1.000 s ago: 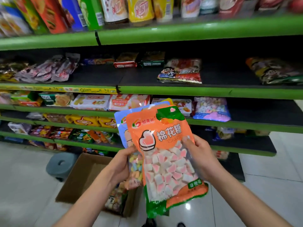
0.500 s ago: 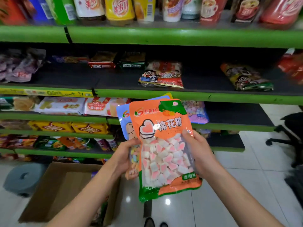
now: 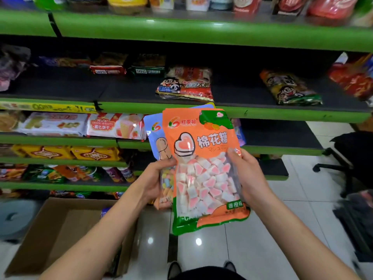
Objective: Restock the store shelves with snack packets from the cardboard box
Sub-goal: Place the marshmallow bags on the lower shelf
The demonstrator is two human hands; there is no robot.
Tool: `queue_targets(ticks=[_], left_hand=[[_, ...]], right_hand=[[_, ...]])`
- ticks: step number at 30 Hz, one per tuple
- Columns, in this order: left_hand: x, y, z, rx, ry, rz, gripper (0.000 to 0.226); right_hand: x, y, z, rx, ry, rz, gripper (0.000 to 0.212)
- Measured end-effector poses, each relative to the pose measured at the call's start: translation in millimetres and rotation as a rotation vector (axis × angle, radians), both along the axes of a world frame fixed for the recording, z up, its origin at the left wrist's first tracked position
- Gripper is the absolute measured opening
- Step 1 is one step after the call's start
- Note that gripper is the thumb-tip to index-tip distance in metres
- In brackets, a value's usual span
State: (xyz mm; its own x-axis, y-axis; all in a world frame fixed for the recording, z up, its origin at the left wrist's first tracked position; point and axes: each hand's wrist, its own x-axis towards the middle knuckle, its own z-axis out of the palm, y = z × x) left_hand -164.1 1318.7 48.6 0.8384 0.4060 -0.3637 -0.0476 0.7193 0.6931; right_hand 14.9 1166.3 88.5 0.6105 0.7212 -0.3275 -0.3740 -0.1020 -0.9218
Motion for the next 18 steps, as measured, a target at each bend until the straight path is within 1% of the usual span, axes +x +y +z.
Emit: queue_targets(ticks=[4, 8, 11, 13, 14, 16, 18], left_hand=[[22, -20, 5, 0.045, 0.029, 0.029, 0.057], [49, -44, 4, 0.051, 0.083, 0.116, 0.050], [72, -67, 3, 0.031, 0.126, 0.210, 0.035], [86, -83, 0, 0.007, 0.132, 0.258, 0.022], [92, -91, -1, -0.004, 0.132, 0.281, 0.018], [105, -107, -3, -0.024, 0.138, 0.325, 0.019], [116, -124, -4, -0.041, 0.147, 0.354, 0.022]], right_hand=[[22, -18, 2, 0.034, 0.018, -0.037, 0.024], [55, -40, 5, 0.063, 0.037, -0.030, 0.023], [87, -63, 6, 0.073, 0.072, 0.000, 0.023], [109, -79, 3, 0.076, 0.101, 0.038, 0.027], [119, -87, 2, 0.072, 0.120, 0.067, 0.029], [137, -102, -1, 0.074, 0.185, 0.125, 0.032], [150, -118, -3, 0.087, 0.293, 0.175, 0.038]])
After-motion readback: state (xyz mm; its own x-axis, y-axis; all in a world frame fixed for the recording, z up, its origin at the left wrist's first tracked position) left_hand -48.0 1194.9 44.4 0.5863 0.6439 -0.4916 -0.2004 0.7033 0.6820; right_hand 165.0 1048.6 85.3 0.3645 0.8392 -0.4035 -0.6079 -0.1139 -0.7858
